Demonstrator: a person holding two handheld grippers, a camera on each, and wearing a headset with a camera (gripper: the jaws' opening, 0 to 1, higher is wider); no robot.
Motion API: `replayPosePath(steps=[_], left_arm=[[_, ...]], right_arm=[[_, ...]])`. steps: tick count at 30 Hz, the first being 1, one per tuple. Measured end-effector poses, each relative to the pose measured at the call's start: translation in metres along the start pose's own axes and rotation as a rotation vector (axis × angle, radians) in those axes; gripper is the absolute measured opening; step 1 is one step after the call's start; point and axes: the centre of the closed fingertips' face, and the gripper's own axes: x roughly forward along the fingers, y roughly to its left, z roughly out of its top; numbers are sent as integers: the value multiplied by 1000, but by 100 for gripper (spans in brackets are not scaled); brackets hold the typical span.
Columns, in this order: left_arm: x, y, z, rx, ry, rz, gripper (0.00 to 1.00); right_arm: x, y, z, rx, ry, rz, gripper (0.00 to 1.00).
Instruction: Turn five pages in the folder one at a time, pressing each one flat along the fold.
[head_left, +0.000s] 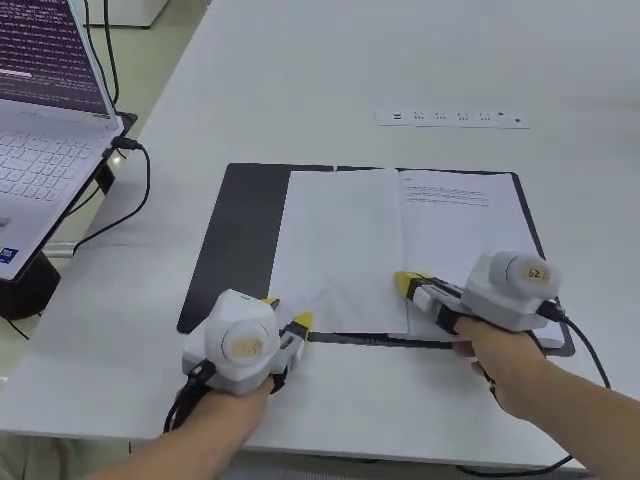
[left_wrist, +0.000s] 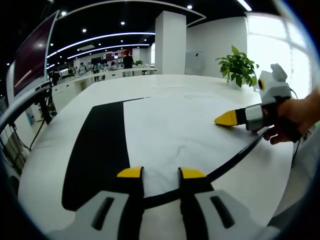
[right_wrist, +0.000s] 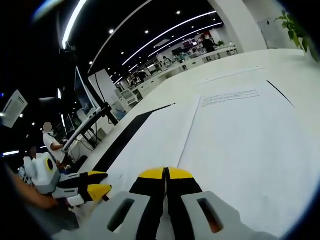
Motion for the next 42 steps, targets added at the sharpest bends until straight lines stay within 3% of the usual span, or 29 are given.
replayPosePath(steps=[13, 19, 29, 31, 34, 38, 42], left_arm=[[-1, -1, 1, -2, -1, 2, 26], [-1, -1, 1, -1, -2, 3, 26], [-3, 0, 1, -6, -2, 10, 26], [-3, 0, 1, -4, 0, 10, 26], [-4, 0, 0, -5, 2, 10, 26], [-5, 0, 0, -7, 12, 9, 26], [-6, -3, 1, -19, 48, -16, 30]], right_arm=[[-17, 5, -15, 1, 26, -1, 0], [-27, 10, -25, 4, 62, 13, 0], [-53, 23, -47, 29, 149, 36, 0], [-61, 36, -57, 64, 208, 72, 0], [-71, 51, -67, 45, 268, 103, 0], [-89, 76, -53, 129, 233, 148, 0], [-110, 85, -28, 171, 150, 145, 0]])
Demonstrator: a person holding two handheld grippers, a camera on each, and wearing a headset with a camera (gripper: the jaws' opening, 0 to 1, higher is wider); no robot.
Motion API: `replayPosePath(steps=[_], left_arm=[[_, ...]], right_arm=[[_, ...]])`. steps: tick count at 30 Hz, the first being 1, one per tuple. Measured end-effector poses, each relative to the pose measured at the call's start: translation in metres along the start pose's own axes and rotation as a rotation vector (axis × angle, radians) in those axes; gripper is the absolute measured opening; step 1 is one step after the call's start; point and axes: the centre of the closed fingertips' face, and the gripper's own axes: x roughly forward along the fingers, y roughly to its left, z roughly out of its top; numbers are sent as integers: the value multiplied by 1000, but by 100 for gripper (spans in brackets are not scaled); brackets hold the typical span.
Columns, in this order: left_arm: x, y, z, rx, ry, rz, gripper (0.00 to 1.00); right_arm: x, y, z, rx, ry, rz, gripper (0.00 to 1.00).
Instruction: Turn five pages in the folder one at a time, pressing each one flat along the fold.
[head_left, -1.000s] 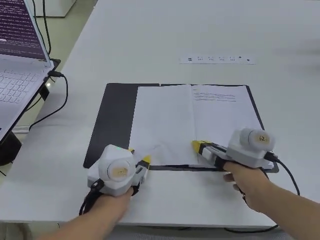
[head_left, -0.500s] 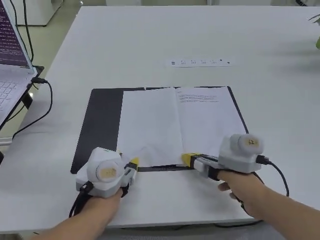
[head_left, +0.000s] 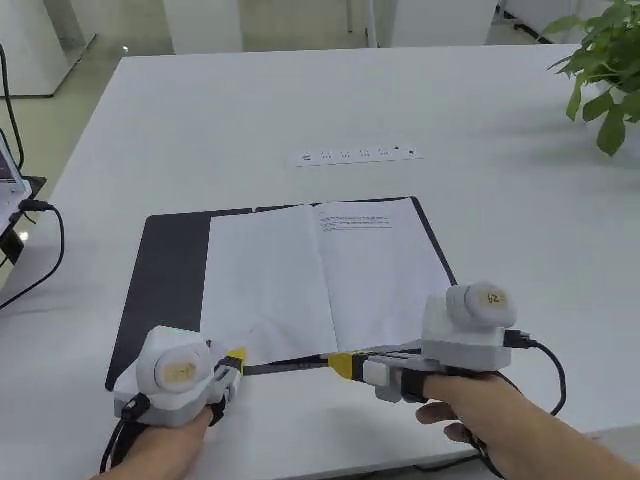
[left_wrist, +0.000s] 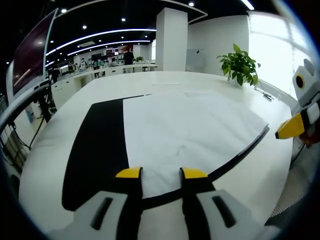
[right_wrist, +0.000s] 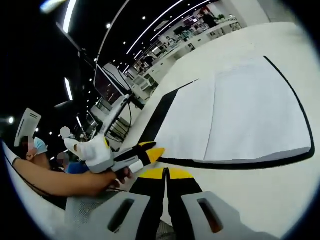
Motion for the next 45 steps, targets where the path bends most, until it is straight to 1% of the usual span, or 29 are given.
replayPosePath(steps=[1, 2, 3, 4, 6, 7, 9, 10, 12, 13, 14, 15, 16, 18, 21, 22, 24, 26, 27, 30, 31, 32, 35, 36, 38, 39, 40, 42, 45], left_arm=[[0, -9, 0, -31, 19, -45, 34], [0, -13, 1, -39, 31, -65, 41], [-2, -17, 1, -36, 56, -81, 46], [-4, -20, 1, -38, 77, -91, 47], [-14, -29, 15, -30, 64, -123, 44], [-18, -34, 22, -49, 51, -147, 46], [-27, -41, 35, -86, 34, -174, 52], [-34, -42, 42, -114, 34, -174, 55], [-46, -45, 54, -172, 23, -168, 60], [-51, -47, 55, -190, 38, -163, 63], [-58, -50, 61, -203, 27, -169, 66], [-63, -52, 65, -211, 16, -171, 69], [-70, -54, 66, -219, 20, -166, 71], [-79, -57, 67, -219, 28, -159, 72], [-91, -55, 59, -178, 86, -113, 76], [-94, -56, 60, -172, 86, -107, 78], [-101, -55, 64, -135, 64, -86, 80], [-107, -53, 64, -114, 61, -64, 82], [-108, -53, 65, -114, 60, -60, 84], [-113, -46, 68, -140, 32, -24, 93], [-114, -45, 67, -152, 34, -17, 96], [-115, -43, 66, -165, 36, -10, 97], [-119, -38, 66, -168, 27, 14, 99], [-121, -35, 65, -158, 26, 29, 99], [-122, -33, 64, -151, 28, 36, 99], [-124, -33, 63, -149, 34, 38, 99], [-125, -31, 62, -149, 40, 43, 99], [-127, -30, 60, -148, 44, 49, 99], [-129, -26, 59, -149, 50, 59, 99]], right_arm=[[-9, 1, 9, 19, -41, -13, 0], [-12, 2, 13, 21, -59, -15, 0], [-22, 3, 21, 38, -100, -19, 0], [-29, 3, 26, 49, -116, -29, 0], [-49, -7, 42, 36, -192, -92, 0], [-62, -13, 50, 25, -227, -125, 0], [-78, -25, 59, 24, -259, -183, 0], [-89, -33, 67, 11, -285, -224, 0], [-106, -45, 77, -17, -318, -279, 0], [-113, -49, 80, -21, -325, -301, 2], [-119, -52, 85, -30, -338, -316, 6], [-123, -53, 87, -25, -340, -321, 10], [-127, -56, 89, -20, -342, -337, 13], [-132, -60, 93, -50, -343, -366, 18], [-135, -68, 95, -84, -325, -399, 24], [-136, -68, 96, -95, -324, -405, 29], [-136, -69, 97, -122, -316, -424, 36], [-134, -70, 95, -149, -296, -428, 42], [-133, -70, 95, -153, -291, -429, 44], [-129, -70, 89, -218, -255, -444, 54], [-128, -71, 87, -226, -242, -447, 58], [-127, -73, 83, -245, -221, -448, 61], [-122, -72, 79, -289, -194, -442, 72], [-120, -72, 79, -319, -186, -447, 80], [-116, -71, 77, -339, -182, -439, 95], [-115, -71, 76, -348, -179, -438, 99], [-115, -71, 75, -368, -164, -434, 98], [-113, -72, 73, -371, -153, -430, 100], [-113, -71, 74, -346, -174, -418, 100]])
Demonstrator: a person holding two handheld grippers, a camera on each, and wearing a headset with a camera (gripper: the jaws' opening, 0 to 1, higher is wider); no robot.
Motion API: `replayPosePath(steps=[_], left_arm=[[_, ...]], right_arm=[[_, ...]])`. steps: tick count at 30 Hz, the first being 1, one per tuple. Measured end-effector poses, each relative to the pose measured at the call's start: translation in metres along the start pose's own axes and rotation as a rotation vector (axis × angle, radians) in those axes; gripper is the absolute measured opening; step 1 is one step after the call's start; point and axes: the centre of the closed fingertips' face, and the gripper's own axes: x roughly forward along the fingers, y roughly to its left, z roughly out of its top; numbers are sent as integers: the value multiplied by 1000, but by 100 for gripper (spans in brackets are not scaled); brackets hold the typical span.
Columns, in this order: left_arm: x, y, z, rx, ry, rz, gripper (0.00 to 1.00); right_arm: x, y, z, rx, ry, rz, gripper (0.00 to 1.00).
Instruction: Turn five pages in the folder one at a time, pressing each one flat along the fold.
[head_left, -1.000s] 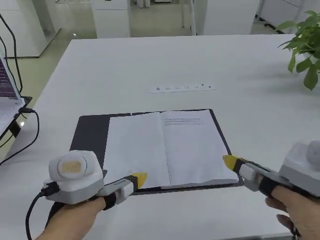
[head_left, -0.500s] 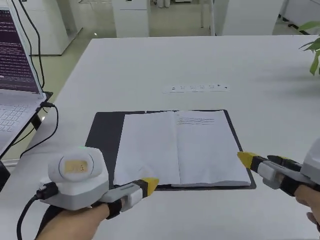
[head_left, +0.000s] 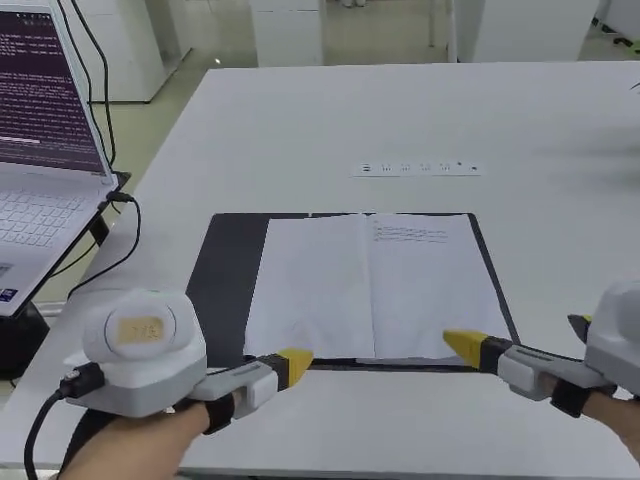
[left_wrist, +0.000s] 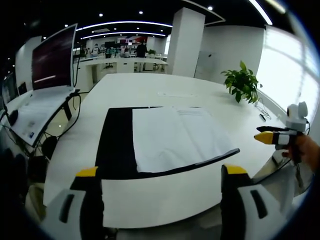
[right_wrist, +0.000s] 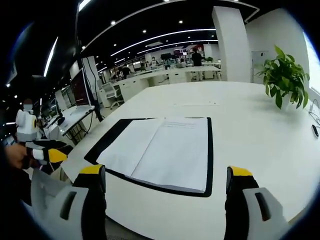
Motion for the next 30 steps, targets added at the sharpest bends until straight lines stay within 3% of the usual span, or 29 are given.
replayPosePath(steps=[4, 13, 18, 24, 30], left_arm=[[-2, 3, 2, 19, -3, 12, 99], [-6, 12, 20, 71, -22, 34, 99], [0, 11, 24, 81, -19, 27, 99], [12, -3, 27, 112, -10, -11, 99], [34, -29, 33, 181, -6, -84, 99]], right_arm=[[-1, 1, 0, 8, -1, 5, 100], [-3, -1, -6, 32, 4, 8, 99], [-5, 0, -7, 34, -1, 10, 97], [-11, 5, -4, 43, -19, 16, 95], [-15, 9, -4, 38, -34, 19, 94]])
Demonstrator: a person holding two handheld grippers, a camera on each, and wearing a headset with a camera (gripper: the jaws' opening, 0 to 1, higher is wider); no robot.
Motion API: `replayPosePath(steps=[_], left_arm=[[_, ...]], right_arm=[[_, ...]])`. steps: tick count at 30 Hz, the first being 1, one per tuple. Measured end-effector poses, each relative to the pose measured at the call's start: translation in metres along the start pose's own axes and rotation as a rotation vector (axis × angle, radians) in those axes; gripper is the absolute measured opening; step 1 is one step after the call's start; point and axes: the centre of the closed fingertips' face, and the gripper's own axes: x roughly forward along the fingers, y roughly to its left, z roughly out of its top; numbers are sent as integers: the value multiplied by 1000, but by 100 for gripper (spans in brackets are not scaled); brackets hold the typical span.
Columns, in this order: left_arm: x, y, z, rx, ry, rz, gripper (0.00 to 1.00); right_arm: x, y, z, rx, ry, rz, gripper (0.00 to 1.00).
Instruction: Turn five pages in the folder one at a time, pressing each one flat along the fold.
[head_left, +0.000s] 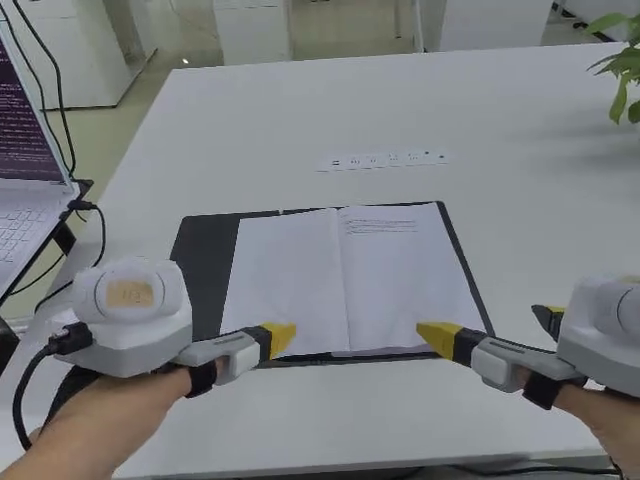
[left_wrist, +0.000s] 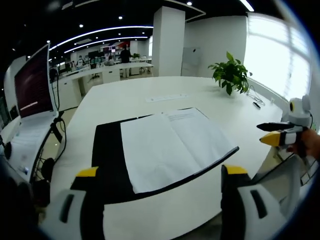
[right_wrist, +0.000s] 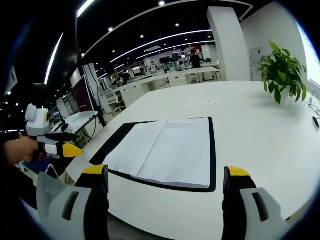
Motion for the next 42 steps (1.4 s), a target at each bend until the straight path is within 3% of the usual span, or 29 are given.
replayPosePath(steps=[9, 16, 31, 42], left_arm=[[30, -38, 13, 68, 10, -100, 97], [53, -60, 17, 100, 14, -157, 94], [103, -120, 10, 160, 41, -278, 90], [134, -159, -5, 167, 58, -333, 85]], right_arm=[[-7, 0, 2, 5, -23, -12, 93], [-11, -3, 3, 12, -36, -25, 93], [-18, -6, 9, 31, -65, -40, 93], [-19, -8, 10, 46, -76, -43, 93]])
